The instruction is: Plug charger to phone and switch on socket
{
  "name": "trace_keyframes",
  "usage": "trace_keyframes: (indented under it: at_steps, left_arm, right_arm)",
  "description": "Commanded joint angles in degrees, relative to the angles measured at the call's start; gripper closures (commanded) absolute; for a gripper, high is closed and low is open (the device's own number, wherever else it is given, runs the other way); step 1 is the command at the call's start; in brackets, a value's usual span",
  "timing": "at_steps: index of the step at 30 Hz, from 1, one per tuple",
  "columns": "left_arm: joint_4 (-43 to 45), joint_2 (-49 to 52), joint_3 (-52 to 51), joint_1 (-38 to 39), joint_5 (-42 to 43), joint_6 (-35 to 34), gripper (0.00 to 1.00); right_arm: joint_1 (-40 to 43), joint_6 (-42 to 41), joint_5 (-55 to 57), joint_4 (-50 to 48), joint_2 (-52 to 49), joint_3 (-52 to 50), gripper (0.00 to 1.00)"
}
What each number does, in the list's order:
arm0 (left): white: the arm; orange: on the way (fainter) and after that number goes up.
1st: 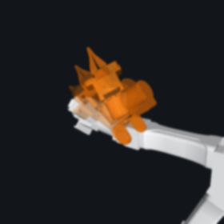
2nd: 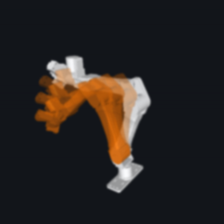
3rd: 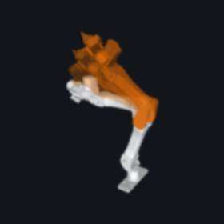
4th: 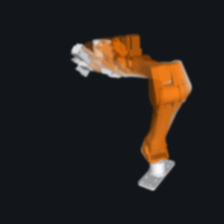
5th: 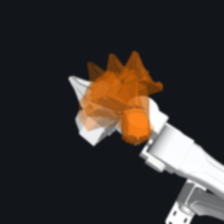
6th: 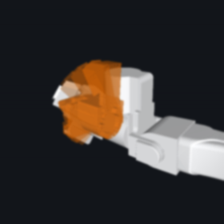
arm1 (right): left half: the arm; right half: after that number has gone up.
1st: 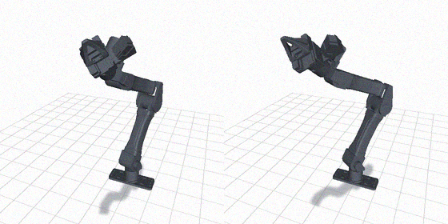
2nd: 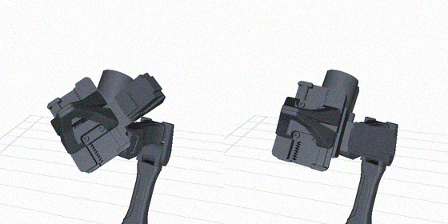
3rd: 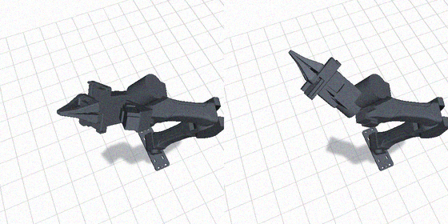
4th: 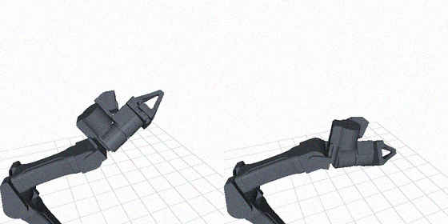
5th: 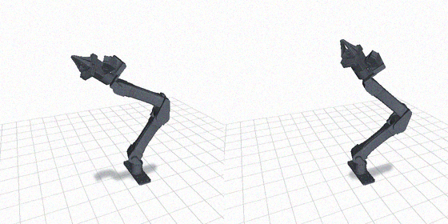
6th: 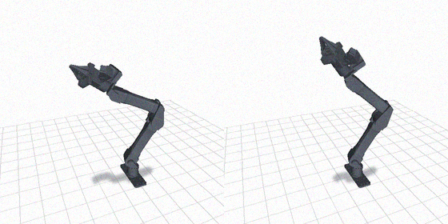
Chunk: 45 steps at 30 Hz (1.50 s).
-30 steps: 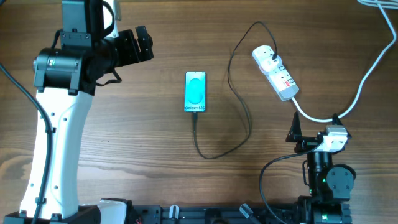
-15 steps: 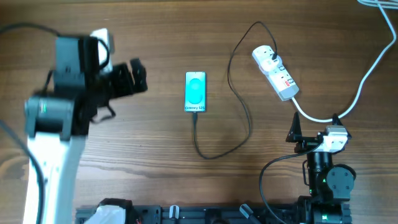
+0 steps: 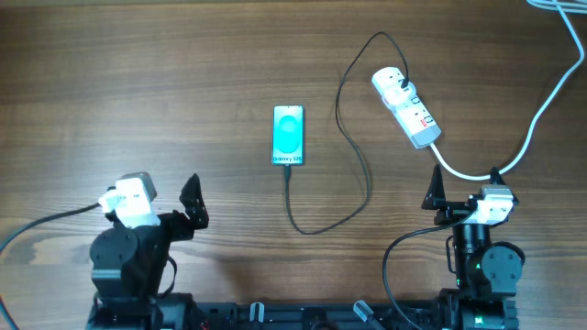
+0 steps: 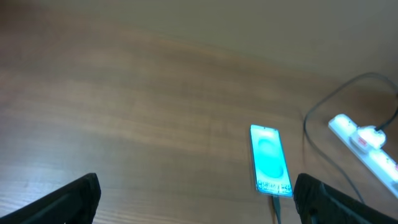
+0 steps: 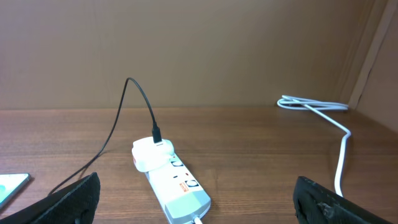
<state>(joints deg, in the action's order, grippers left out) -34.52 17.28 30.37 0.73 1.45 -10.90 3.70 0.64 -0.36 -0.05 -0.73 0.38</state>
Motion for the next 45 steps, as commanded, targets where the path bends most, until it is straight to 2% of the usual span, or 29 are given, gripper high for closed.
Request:
trace_keyframes:
  at_steps: [1, 4, 10, 14, 17, 21, 30, 45]
  left_arm:
    - [9.7, -8.3, -10.2, -0.4, 1.6, 1.7, 0.00]
    - [16.5, -12.8, -15.8, -0.4, 4.2, 1.7, 0.00]
    - [37.0, -16.5, -25.1, -0.4, 4.7, 2.8, 0.00]
    - [44.0, -17.1, -30.1, -0.8, 3.3, 2.8, 0.00]
    - [41.7, -17.1, -30.1, -1.0, 2.5, 2.9, 0.00]
    - [29.8, -17.1, -30.1, -1.1, 0.2, 3.0, 0.00]
    - [30.0, -17.1, -30.1, -2.1, 1.0, 13.7, 0.00]
    - [30.1, -17.1, -30.1, -2.1, 0.6, 13.7, 0.00]
  right_arm:
    - [0.3, -0.8, 0.3, -0.3, 0.5, -0.1, 0.00]
    - [0.3, -0.8, 0.3, -0.3, 0.5, -0.1, 0.00]
    - [0.3, -0.8, 0.3, -0.3, 0.5, -0.1, 0.00]
    - [0.3, -0.8, 0.3, -0.3, 0.5, -0.1, 0.00]
    - [0.3, -0.8, 0.3, -0.3, 0.5, -0.1, 0.00]
    - [0.3, -0.8, 0.3, -0.3, 0.5, -0.1, 0.00]
    - [0.3, -0.8, 0.3, -0.3, 0.5, -0.1, 0.00]
    - [0.3, -0.8, 0.3, -0.3, 0.5, -0.1, 0.00]
